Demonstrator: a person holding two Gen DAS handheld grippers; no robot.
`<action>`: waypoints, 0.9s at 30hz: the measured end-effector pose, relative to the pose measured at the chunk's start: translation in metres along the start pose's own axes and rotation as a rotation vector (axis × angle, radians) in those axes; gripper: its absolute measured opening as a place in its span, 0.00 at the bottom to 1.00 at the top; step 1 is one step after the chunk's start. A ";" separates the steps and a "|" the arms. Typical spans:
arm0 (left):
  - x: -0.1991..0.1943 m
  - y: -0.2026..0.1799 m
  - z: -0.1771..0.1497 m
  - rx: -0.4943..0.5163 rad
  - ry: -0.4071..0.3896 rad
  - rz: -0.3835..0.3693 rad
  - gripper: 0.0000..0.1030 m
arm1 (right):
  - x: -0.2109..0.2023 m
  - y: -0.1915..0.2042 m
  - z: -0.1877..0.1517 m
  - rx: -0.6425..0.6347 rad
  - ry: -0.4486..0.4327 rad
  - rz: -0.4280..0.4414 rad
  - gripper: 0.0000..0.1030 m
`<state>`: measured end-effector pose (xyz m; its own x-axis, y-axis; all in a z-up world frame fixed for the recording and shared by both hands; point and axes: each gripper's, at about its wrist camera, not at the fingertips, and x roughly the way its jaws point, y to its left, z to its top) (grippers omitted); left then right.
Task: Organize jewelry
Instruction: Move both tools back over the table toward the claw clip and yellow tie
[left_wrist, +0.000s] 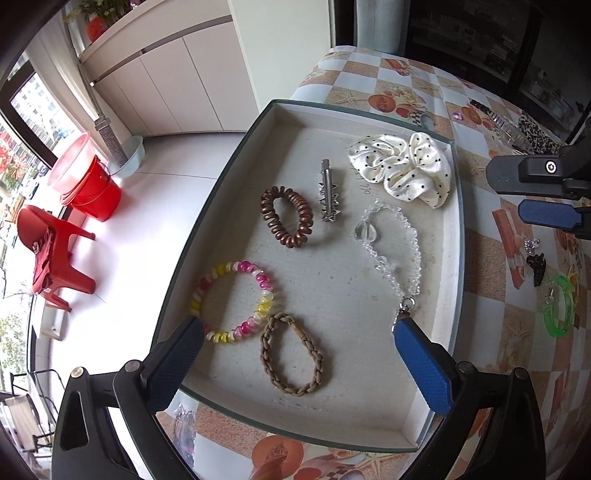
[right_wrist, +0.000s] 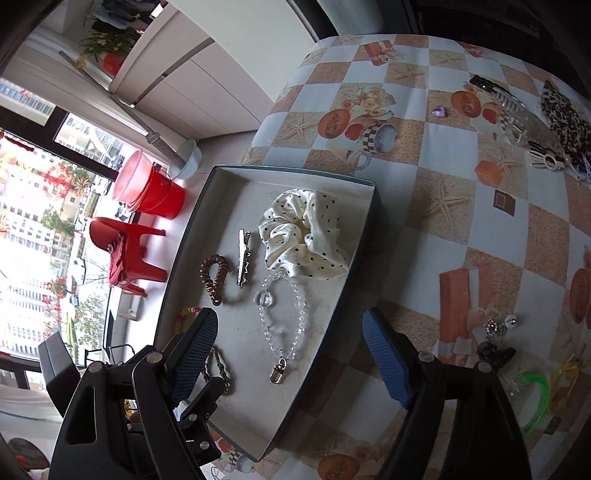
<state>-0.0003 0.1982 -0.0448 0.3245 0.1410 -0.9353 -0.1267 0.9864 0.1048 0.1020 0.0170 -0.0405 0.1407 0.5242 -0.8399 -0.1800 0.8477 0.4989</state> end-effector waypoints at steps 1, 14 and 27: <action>-0.002 -0.005 0.001 0.012 -0.003 -0.005 1.00 | -0.004 -0.006 -0.002 0.013 -0.004 -0.006 0.82; -0.026 -0.078 0.016 0.158 -0.042 -0.084 1.00 | -0.057 -0.098 -0.043 0.197 -0.053 -0.088 1.00; -0.029 -0.155 0.026 0.249 -0.041 -0.168 1.00 | -0.096 -0.183 -0.075 0.345 -0.073 -0.218 1.00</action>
<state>0.0346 0.0432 -0.0246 0.3594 -0.0280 -0.9328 0.1642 0.9858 0.0337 0.0481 -0.1945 -0.0667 0.2100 0.3230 -0.9228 0.1965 0.9106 0.3635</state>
